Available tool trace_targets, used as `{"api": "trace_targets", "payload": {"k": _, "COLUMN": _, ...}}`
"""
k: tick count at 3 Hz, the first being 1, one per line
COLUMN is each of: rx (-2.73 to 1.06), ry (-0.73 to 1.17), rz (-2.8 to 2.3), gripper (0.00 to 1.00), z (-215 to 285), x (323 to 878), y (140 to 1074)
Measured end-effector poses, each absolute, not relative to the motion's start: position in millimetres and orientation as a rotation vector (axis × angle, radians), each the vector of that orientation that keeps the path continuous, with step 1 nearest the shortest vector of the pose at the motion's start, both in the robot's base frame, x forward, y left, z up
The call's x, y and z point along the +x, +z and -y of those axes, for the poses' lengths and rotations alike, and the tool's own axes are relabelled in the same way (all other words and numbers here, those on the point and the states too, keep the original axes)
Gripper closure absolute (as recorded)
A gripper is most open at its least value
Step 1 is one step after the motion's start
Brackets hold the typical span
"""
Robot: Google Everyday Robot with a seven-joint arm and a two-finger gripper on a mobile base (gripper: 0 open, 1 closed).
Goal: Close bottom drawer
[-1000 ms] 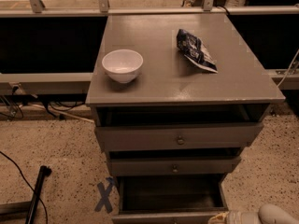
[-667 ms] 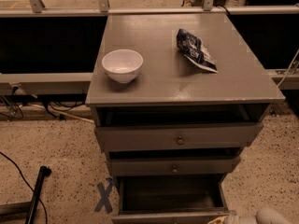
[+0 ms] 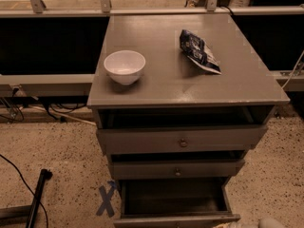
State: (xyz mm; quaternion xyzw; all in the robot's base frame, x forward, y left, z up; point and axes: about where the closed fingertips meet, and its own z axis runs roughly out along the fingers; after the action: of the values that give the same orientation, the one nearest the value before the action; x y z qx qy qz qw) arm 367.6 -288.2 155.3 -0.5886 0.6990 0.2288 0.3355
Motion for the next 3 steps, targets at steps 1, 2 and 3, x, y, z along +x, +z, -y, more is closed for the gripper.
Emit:
{"api": "trace_targets", "payload": {"k": 1, "rx": -1.518, "ry": 0.583, "rz": -1.789, "gripper": 1.0, "z": 275.4, "x": 375.7, "y": 145.4}}
{"api": "trace_targets", "payload": {"k": 2, "rx": -1.487, "ry": 0.573, "rz": -1.759, "gripper": 1.0, "z": 260.3, "x": 389.9, "y": 135.9}}
{"api": "trace_targets", "payload": {"k": 3, "rx": -1.437, "ry": 0.576, "rz": -1.737, "gripper": 1.0, "z": 251.3, "x": 406.5, "y": 127.3}}
